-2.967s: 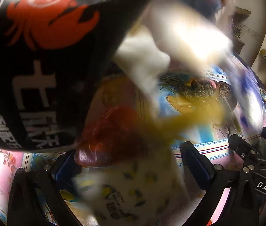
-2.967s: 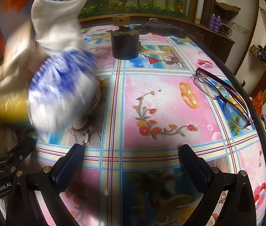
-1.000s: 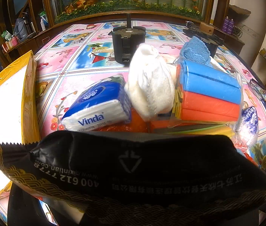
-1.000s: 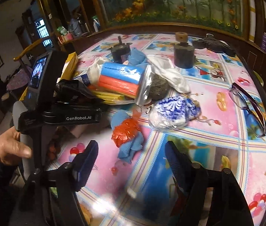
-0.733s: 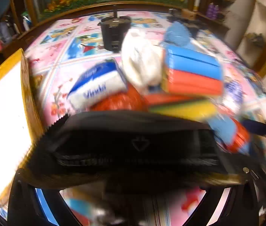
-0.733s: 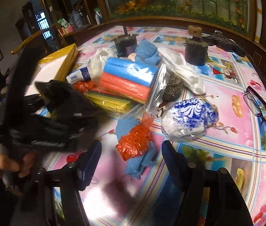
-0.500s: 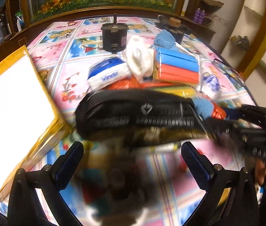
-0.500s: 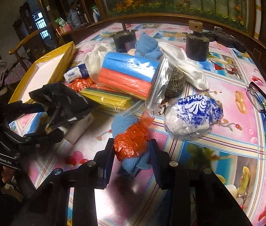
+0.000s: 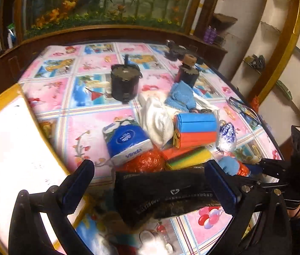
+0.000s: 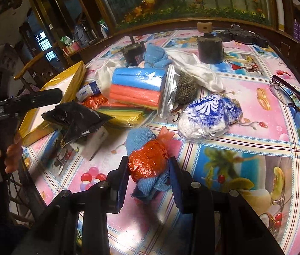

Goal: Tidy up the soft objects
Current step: 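Carry the black snack bag and blue cloth bundle over the yellow-rimmed box with both tools, then lower both items into the box and open both tools, then return to the pile and grasp the lemon-print tissue pack with the left tool, then grasp the blue-white printed bag with the right tool while the left tool holds the tissue pack, then carry the tissue pack and printed bag into the yellow-rimmed box with both tools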

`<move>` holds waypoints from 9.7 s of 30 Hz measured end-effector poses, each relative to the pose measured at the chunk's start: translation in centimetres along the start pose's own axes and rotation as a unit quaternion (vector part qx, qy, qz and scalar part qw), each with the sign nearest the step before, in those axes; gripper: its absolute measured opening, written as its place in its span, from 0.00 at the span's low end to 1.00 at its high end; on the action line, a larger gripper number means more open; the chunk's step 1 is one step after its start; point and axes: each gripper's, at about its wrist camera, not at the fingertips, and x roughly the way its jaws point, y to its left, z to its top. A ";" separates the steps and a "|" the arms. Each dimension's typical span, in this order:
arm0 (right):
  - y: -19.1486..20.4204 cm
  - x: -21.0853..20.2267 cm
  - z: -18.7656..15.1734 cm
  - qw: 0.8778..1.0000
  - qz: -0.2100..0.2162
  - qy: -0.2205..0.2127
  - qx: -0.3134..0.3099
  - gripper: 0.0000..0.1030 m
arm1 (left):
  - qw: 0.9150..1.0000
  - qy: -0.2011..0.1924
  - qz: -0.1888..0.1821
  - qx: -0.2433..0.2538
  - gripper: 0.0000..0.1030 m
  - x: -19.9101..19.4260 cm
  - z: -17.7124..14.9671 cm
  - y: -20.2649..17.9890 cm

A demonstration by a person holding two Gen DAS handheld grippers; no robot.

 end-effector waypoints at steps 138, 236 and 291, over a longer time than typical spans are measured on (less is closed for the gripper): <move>18.2 12.4 17.5 0.982 0.188 0.015 -0.002 0.55 | 0.949 -0.126 0.070 -0.279 0.71 -8.2 -1.9 17.6; 8.3 -0.2 8.0 0.996 0.054 -0.076 0.002 0.60 | 0.981 -0.131 0.019 -0.139 0.72 -7.2 -6.3 5.6; 27.0 23.4 21.3 0.991 0.083 0.057 -0.084 0.73 | 0.947 -0.044 0.137 -0.286 0.82 -8.0 -3.3 27.9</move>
